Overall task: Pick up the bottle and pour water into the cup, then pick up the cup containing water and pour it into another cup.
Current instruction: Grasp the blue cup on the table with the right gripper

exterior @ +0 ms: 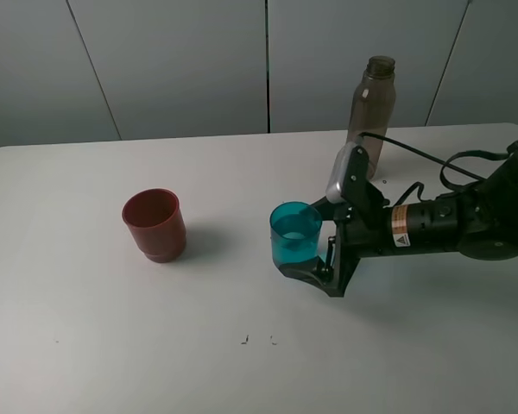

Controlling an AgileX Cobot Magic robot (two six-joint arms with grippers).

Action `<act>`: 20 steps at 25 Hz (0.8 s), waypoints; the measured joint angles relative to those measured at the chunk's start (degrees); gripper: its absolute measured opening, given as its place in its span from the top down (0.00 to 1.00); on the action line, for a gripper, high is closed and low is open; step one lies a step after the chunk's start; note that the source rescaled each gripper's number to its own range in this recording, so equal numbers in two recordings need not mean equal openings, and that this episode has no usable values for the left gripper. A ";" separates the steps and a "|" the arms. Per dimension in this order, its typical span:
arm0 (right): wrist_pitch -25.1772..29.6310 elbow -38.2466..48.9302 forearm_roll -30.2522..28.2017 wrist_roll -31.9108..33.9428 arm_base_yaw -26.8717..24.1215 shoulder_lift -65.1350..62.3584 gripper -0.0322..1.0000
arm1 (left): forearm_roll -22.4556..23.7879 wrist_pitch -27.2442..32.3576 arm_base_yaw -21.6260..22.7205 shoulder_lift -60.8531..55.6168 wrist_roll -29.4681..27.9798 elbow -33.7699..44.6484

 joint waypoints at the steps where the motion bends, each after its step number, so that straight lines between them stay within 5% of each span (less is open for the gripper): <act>1: -0.50 -0.28 0.00 0.00 0.00 0.00 0.00 | 0.00 0.00 0.00 0.00 0.00 0.00; 20: -5.57 -2.13 3.21 -0.61 1.61 3.49 0.00 | 0.00 0.00 0.00 0.00 0.00 0.00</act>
